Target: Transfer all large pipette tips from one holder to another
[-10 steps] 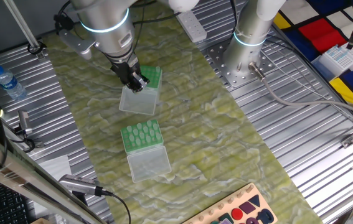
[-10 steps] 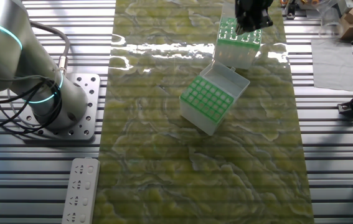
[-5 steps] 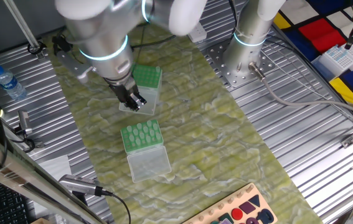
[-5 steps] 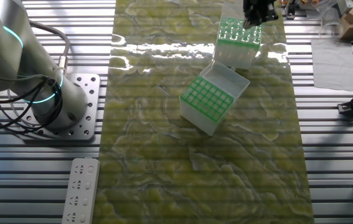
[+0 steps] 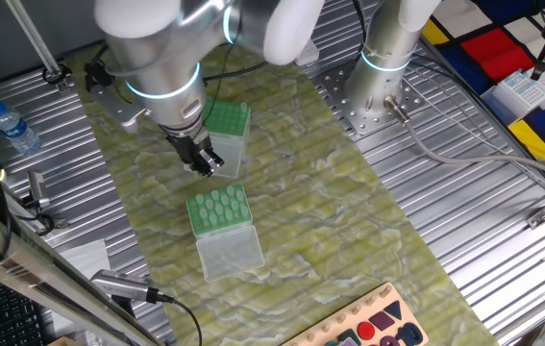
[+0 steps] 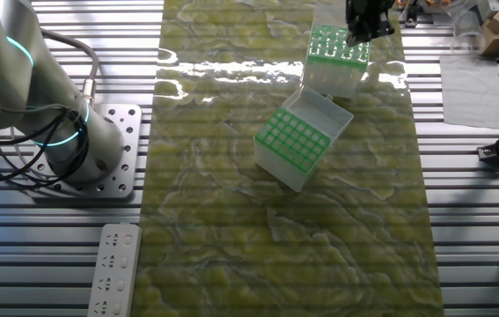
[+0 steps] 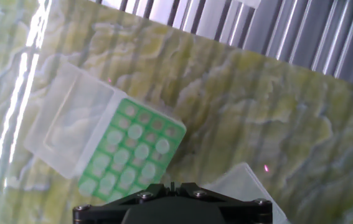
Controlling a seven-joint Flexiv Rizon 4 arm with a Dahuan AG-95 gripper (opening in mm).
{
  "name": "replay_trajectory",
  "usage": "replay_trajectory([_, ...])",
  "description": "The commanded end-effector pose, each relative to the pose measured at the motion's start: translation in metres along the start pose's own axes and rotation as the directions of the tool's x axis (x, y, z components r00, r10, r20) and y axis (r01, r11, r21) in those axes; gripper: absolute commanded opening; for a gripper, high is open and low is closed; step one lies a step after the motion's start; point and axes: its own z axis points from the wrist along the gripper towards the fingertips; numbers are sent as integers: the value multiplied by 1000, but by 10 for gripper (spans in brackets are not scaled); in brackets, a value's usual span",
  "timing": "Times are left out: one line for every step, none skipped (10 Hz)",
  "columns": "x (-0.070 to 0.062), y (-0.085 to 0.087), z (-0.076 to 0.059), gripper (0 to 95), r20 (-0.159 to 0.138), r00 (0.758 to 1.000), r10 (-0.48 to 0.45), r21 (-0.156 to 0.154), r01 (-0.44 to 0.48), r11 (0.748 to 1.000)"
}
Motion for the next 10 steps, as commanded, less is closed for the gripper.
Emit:
replay_trajectory([5,-2,-1,0,-29,999,-20,-5,20,1000])
replay_trajectory([5,-2,-1,0,-42,999,-18,-10,18,1000])
replay_trajectory([5,-2,-1,0,-44,999,-12,-11,12,1000])
replay_trajectory([5,-2,-1,0,-39,999,-3,-17,3,1000])
replay_trajectory([5,-2,-1,0,-34,999,24,-32,-25,999])
replay_trajectory([5,-2,-1,0,-35,999,23,-28,-24,999])
replay_trajectory([5,-2,-1,0,-36,999,23,-26,-24,999])
replay_trajectory([5,-2,-1,0,-33,999,26,-24,-26,999])
replay_trajectory([1,-2,0,0,-22,999,25,-25,-26,999])
replay_trajectory([-8,-2,2,0,-16,1000,25,-22,-25,999])
